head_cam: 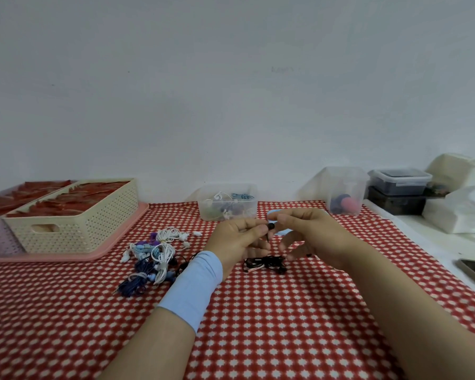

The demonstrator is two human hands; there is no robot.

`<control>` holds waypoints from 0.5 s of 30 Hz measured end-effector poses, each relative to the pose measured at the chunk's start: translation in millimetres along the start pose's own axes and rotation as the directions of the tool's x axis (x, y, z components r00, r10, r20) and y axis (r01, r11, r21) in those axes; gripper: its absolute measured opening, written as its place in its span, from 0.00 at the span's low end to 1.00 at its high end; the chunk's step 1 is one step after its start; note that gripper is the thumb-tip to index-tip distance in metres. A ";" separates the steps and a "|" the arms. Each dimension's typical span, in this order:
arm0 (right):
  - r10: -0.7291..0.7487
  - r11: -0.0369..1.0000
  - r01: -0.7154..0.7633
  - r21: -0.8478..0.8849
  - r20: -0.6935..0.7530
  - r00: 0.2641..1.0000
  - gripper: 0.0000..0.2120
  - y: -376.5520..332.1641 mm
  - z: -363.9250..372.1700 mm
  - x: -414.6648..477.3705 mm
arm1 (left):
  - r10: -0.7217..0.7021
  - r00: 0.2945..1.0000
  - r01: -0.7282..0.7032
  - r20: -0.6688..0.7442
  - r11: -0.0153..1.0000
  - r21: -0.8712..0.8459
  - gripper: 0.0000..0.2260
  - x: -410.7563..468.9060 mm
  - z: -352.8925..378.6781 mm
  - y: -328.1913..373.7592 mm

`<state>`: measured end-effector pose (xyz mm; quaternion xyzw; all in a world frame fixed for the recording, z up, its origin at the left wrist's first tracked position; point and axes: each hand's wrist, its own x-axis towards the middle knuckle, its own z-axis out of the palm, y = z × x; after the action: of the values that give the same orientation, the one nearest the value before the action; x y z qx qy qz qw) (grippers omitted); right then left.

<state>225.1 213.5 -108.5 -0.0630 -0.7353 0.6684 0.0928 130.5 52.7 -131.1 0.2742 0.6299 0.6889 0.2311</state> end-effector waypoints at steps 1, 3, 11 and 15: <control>0.020 0.999 -0.021 0.030 0.028 0.999 0.11 0.3 -0.8 0.0 | 0.002 1.000 -0.002 0.016 1.000 0.010 0.07 -0.6 -0.3 0.4; 0.048 0.996 -0.053 0.068 0.069 0.996 0.15 2.3 -1.9 0.7 | 0.008 0.999 -0.008 0.037 1.000 0.021 0.07 -1.5 -0.4 1.0; 0.081 0.995 -0.083 0.054 0.041 0.996 0.17 8.3 -0.6 6.5 | 0.059 0.998 -0.061 0.019 0.990 0.124 0.07 -0.9 -0.1 0.6; 0.076 0.994 -0.080 0.072 0.061 0.995 0.15 6.0 -1.0 4.9 | 0.061 0.998 -0.062 0.013 0.993 0.105 0.06 -1.1 1.0 2.1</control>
<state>220.4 216.2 -114.2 -0.0686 -0.7094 0.6998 0.0474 132.1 52.5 -129.0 0.3085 0.6555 0.6602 0.1981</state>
